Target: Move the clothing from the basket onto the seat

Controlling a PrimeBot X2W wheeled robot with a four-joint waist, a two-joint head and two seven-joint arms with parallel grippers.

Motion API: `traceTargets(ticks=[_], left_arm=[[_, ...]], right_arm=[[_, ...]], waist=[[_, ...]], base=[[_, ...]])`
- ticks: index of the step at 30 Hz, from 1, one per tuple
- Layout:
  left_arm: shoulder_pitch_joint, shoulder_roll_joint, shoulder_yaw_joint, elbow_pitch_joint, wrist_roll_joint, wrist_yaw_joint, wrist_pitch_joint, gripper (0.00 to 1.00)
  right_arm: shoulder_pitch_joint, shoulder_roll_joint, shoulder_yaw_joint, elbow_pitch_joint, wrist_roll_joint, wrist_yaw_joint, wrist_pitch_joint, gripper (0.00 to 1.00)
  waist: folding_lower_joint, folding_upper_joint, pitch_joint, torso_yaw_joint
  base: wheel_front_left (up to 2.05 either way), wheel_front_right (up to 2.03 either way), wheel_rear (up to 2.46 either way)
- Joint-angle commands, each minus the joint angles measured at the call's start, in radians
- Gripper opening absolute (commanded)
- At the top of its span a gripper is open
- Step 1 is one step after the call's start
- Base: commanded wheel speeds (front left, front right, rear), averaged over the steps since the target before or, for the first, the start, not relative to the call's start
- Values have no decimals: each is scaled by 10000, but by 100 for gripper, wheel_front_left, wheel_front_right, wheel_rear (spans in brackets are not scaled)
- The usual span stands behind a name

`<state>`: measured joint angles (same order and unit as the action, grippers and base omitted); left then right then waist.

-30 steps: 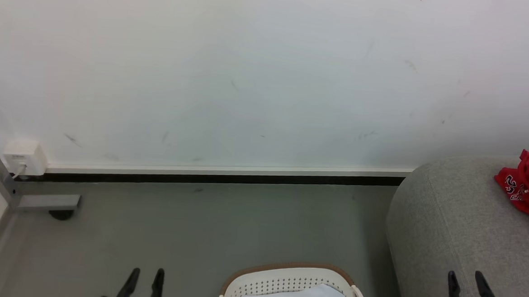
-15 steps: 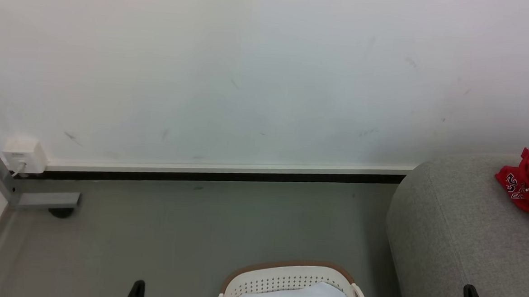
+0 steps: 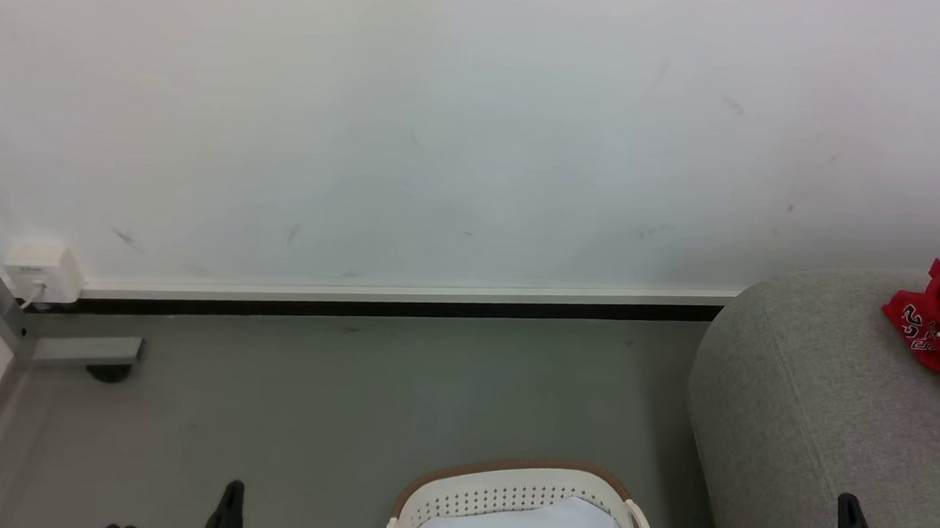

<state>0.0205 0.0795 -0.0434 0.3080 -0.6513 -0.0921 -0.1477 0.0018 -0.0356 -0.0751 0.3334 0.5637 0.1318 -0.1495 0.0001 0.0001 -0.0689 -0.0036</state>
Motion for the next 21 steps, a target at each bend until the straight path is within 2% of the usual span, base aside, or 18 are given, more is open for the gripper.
traceTargets(ticks=[1,21], left_arm=[[-284,17,114,-178,-475,-49,105,0],[-598,-67,521,-295,-2967,-147,792,0]], right_arm=[[-322,-98,-55,-196,516,-4,108,0],[-582,-127,-151,-386,3212,-7,798,0]], waist=[[-1,-1,14,1],[-1,-1,144,8]], base=[[0,0,0],[0,0,0]])
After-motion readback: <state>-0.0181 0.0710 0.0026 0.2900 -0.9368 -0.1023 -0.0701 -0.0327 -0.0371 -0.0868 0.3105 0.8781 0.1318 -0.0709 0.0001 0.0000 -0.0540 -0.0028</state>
